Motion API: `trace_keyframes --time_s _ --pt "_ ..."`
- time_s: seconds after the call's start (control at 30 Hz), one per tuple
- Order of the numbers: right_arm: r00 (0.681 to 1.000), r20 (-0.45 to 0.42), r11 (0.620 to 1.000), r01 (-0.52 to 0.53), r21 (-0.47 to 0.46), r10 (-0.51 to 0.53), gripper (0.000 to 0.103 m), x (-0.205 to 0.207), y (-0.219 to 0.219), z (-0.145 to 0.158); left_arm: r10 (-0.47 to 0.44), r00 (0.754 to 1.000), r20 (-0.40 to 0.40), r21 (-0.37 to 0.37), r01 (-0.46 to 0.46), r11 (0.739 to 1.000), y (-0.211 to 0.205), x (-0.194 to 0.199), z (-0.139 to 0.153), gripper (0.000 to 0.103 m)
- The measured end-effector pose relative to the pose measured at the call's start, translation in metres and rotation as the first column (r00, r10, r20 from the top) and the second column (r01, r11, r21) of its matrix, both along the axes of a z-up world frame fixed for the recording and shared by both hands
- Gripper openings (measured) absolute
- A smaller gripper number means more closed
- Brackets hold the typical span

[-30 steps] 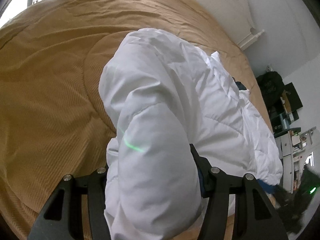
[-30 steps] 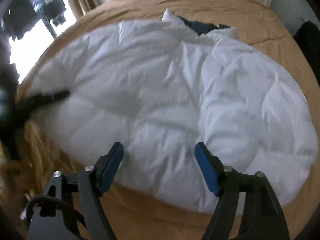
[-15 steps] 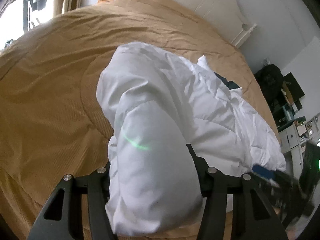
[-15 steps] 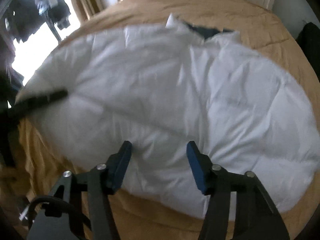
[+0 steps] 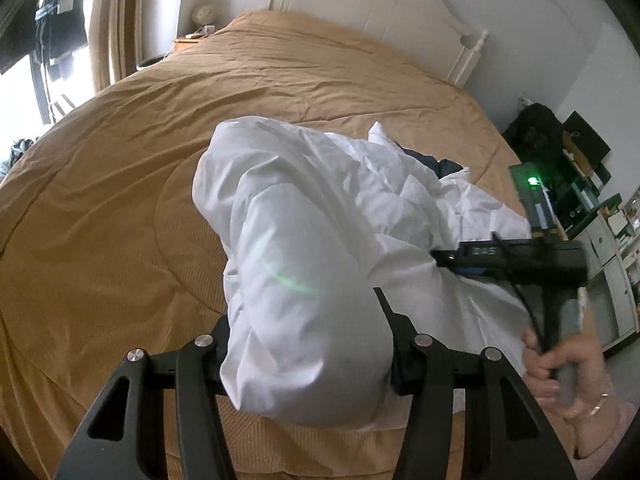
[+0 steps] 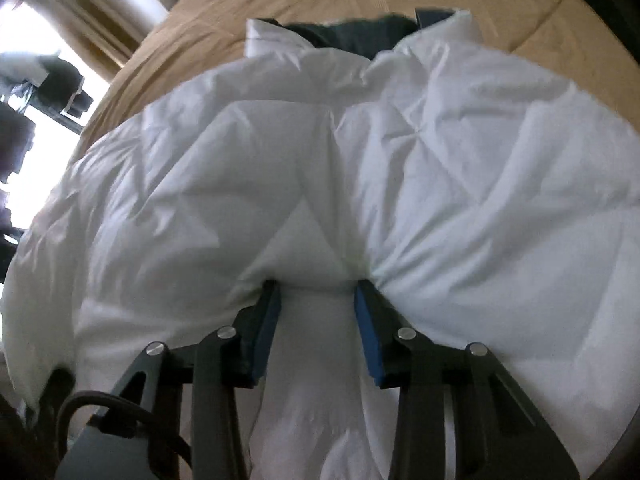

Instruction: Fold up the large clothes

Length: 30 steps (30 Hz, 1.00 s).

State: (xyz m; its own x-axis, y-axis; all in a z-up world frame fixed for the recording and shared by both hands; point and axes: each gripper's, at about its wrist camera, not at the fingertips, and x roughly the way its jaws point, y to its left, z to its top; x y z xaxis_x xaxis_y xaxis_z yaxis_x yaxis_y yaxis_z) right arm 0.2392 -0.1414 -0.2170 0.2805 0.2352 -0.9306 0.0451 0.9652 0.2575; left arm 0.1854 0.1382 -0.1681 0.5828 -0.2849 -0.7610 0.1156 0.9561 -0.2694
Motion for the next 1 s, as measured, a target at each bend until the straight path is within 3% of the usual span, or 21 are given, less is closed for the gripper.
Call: trace_keyframes --time_s 0.13,0.27,0.33,0.4,0.5,0.57,0.63,0.73,0.8,0.87,1.0 --pt "0.998 0.047 0.996 -0.028 -0.084 0.032 0.038 0.001 0.011 -0.003 0.007 1.000 -0.009 0.035 -0.007 0.999 -0.005 0.001 0.004 0.053" --pt "0.994 0.098 0.999 -0.036 -0.040 0.040 0.038 -0.042 0.015 0.028 0.012 1.000 -0.019 0.042 -0.011 0.999 -0.005 0.005 0.002 0.053" --pt "0.990 0.118 0.994 -0.073 -0.082 0.083 0.040 -0.068 0.022 0.035 0.016 1.000 -0.026 0.051 -0.014 0.999 -0.006 0.006 0.001 0.053" --pt "0.995 0.056 0.991 -0.082 -0.109 0.088 0.043 -0.080 0.021 0.012 0.007 0.999 -0.042 0.029 -0.006 1.000 -0.006 0.007 -0.001 0.053" --pt "0.993 0.049 0.986 -0.101 -0.137 0.108 0.044 -0.074 0.025 -0.003 0.023 0.998 -0.050 0.040 -0.021 0.999 -0.004 0.010 -0.004 0.053" --pt "0.994 0.036 0.987 -0.096 -0.127 0.101 0.046 -0.071 0.027 0.006 0.053 0.994 -0.097 -0.011 -0.055 0.998 0.009 0.016 -0.012 0.056" --pt "0.994 0.044 0.991 -0.095 -0.097 0.099 0.046 -0.066 0.026 0.013 0.072 0.983 -0.172 -0.119 -0.093 0.989 0.028 0.022 -0.027 0.069" --pt "0.995 0.037 0.994 -0.087 -0.066 0.089 0.047 -0.061 0.023 0.009 0.078 0.953 -0.294 -0.332 -0.178 0.926 0.058 0.020 -0.058 0.070" --pt "0.995 0.041 0.995 -0.085 -0.059 0.088 0.047 -0.058 0.021 0.004 0.074 0.935 -0.348 -0.467 -0.242 0.850 0.073 0.007 -0.077 0.078" --pt "0.995 0.045 0.994 -0.090 -0.069 0.093 0.047 -0.057 0.024 0.003 0.090 0.928 -0.360 -0.519 -0.280 0.808 0.080 -0.005 -0.086 0.086" --pt "0.994 0.050 0.993 -0.092 -0.079 0.096 0.047 -0.063 0.030 0.005 0.103 0.932 -0.347 -0.549 -0.290 0.784 0.078 0.002 -0.091 0.088"
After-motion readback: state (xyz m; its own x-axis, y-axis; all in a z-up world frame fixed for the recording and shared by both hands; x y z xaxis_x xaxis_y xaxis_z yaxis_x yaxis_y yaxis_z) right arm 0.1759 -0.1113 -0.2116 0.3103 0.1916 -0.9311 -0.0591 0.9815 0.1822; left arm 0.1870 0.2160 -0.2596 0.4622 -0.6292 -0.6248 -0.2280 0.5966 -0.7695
